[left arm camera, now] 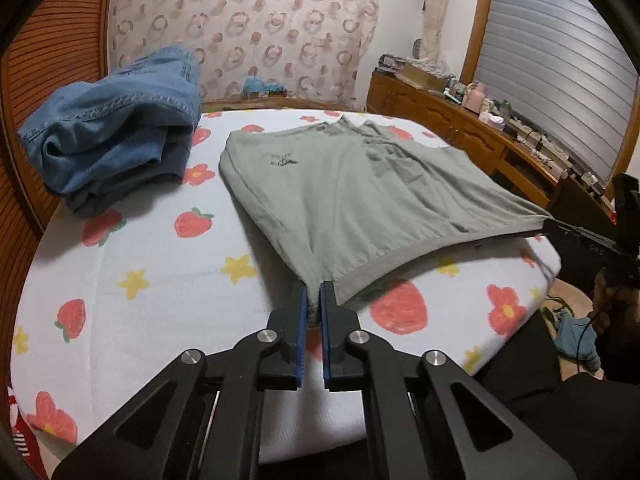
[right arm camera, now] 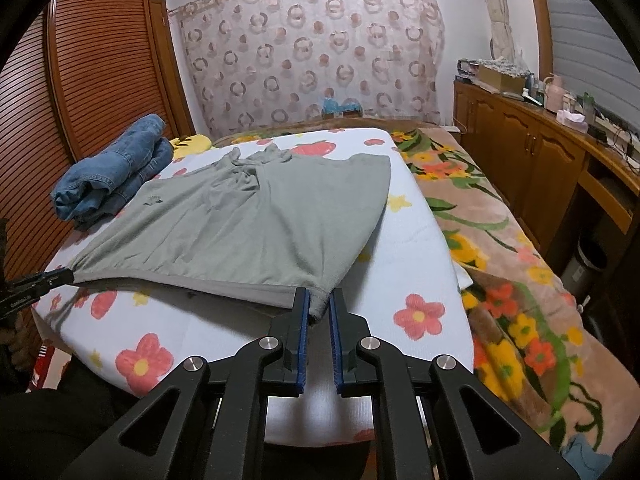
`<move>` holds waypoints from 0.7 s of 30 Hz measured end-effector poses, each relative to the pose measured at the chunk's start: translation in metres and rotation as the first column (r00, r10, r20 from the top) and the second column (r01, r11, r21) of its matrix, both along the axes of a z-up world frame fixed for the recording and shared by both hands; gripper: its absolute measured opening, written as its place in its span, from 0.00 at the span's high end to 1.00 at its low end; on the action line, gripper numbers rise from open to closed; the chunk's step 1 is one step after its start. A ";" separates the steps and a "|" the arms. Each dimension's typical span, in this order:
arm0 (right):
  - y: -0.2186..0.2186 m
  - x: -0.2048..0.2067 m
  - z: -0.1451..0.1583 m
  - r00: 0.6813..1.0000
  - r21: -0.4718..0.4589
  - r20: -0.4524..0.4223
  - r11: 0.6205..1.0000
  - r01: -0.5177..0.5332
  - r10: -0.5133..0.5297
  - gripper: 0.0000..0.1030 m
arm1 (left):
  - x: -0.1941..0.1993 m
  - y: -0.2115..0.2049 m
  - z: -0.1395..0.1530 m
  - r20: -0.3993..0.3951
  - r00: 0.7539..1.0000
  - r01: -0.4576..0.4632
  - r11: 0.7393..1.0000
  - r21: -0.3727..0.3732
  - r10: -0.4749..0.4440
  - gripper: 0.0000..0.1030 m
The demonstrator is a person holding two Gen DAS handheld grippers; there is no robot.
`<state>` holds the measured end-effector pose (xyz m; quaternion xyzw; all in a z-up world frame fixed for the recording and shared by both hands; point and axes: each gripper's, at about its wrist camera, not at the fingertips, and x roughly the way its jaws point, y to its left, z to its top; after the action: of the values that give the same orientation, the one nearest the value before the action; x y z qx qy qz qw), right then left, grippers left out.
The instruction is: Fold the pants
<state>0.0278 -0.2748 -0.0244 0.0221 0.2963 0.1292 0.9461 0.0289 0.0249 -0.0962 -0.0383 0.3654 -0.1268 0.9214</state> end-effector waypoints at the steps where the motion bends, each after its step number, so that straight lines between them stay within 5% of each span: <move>1: -0.001 -0.001 0.001 1.000 -0.002 0.002 1.000 -0.001 0.001 0.92 | -0.001 0.000 0.002 0.001 1.000 0.004 1.000 -0.004 -0.004 0.93; 21: -0.009 -0.020 0.015 1.000 0.000 0.030 1.000 0.008 -0.008 0.95 | -0.006 -0.020 0.005 -0.042 0.997 0.060 0.998 0.033 -0.058 0.93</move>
<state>0.0080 -0.2841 -0.0092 0.0212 0.2819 0.1256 0.9509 0.0234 0.0048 -0.0909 -0.0143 0.3875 -0.1468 0.9100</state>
